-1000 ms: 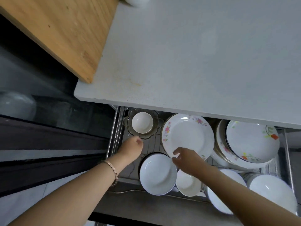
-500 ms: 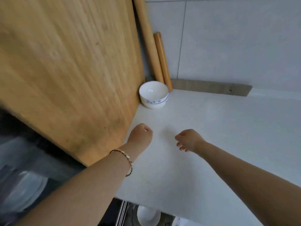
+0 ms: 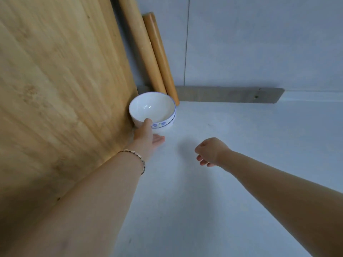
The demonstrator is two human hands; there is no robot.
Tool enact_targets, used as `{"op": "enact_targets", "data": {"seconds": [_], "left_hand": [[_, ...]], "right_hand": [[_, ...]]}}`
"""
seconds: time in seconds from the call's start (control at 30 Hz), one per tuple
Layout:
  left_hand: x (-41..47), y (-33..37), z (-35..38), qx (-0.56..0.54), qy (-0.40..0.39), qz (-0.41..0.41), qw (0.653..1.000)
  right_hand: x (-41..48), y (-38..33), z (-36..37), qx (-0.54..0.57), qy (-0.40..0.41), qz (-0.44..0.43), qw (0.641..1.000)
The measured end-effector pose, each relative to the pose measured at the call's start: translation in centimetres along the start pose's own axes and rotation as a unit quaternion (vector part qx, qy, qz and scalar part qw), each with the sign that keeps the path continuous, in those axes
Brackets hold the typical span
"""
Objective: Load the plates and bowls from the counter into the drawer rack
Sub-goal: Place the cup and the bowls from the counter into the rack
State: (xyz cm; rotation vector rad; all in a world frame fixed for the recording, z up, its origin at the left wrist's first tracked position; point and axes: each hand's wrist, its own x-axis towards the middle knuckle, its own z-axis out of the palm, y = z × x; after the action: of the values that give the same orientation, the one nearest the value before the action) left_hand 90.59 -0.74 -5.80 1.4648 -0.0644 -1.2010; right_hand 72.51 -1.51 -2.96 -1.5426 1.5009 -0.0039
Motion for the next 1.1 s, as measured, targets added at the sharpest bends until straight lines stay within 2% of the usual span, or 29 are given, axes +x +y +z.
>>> {"op": "enact_targets", "data": {"seconds": [0.1, 0.27, 0.33, 0.5, 0.63, 0.7, 0.83, 0.93, 1.1], "left_hand": [[0.2, 0.6, 0.1, -0.027, -0.012, 0.026, 0.999], [-2.4, -1.4, 0.0, -0.003, 0.057, 0.035, 0.998], [-5.1, -3.2, -0.4, 0.002, 0.057, 0.035, 0.998], [-13.3, -7.0, -2.5, 0.077, -0.012, -0.007, 0.997], [-22.8, -10.4, -3.3, 0.173, -0.087, -0.044, 0.98], [-28.3, -12.8, -3.4, 0.224, -0.13, -0.06, 0.964], [-37.7, -18.7, -3.1, 0.304, -0.196, -0.049, 0.931], [-42.5, -24.3, -3.4, 0.35, -0.216, -0.064, 0.909], [-45.4, -33.9, -4.3, 0.37, -0.221, -0.139, 0.891]], "right_hand": [[-1.0, 1.8, -0.1, 0.006, 0.005, 0.004, 1.0], [-4.3, 5.2, -0.5, 0.015, 0.014, 0.011, 1.0], [-6.2, 6.7, -0.6, 0.026, 0.016, 0.011, 0.999], [-11.8, 8.6, -2.2, 0.118, 0.063, -0.022, 0.991], [-19.1, 11.4, -4.3, 0.148, -0.018, -0.008, 0.989], [-23.2, 14.8, -4.4, 0.136, -0.041, -0.01, 0.99], [-30.5, 23.5, -3.9, 0.101, -0.016, -0.006, 0.995], [-34.5, 30.2, -2.4, 0.088, -0.016, 0.031, 0.995], [-37.6, 39.6, 0.8, 0.086, -0.026, 0.074, 0.993]]}}
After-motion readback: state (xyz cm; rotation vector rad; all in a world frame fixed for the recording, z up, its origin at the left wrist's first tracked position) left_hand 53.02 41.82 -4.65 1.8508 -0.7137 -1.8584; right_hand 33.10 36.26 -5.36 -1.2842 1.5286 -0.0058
